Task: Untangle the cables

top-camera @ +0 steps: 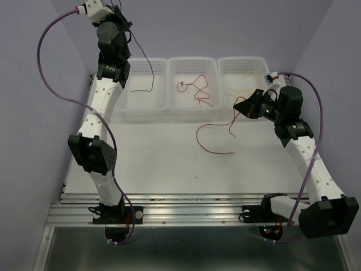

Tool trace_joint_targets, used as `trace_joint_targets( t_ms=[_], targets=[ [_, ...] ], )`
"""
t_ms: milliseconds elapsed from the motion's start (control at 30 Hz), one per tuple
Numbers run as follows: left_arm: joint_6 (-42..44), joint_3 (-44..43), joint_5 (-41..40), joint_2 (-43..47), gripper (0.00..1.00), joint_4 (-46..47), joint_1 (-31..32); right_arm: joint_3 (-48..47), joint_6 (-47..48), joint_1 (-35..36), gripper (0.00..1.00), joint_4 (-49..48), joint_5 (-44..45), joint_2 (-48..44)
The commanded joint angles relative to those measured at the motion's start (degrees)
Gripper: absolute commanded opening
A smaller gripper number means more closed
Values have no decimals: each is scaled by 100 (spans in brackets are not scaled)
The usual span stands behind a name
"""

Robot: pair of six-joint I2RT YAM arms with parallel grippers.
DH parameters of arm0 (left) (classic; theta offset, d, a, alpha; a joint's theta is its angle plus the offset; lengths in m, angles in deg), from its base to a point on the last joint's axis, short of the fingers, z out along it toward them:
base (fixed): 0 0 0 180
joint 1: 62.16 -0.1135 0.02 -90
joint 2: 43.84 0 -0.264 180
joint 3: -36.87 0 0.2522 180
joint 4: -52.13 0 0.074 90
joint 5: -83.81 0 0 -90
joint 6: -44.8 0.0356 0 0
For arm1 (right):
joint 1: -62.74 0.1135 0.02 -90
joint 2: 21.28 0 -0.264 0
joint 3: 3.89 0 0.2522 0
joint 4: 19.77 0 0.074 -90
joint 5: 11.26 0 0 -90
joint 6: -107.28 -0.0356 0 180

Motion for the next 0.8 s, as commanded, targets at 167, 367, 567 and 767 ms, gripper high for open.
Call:
trace_joint_targets(
  t_ms=[167, 367, 567, 767],
  targets=[
    [-332, 2632, -63, 460, 0, 690, -14, 2, 148, 44, 1, -113, 161, -79],
    [-701, 2753, -87, -215, 0, -491, -49, -95, 166, 44, 1, 36, 205, -61],
    [-938, 1734, 71, -902, 30, -1884, -58, -200, 148, 44, 1, 54, 152, -62],
    [-983, 1652, 8, -526, 99, -2413, -67, -683, 131, 44, 1, 10, -322, 53]
  ],
)
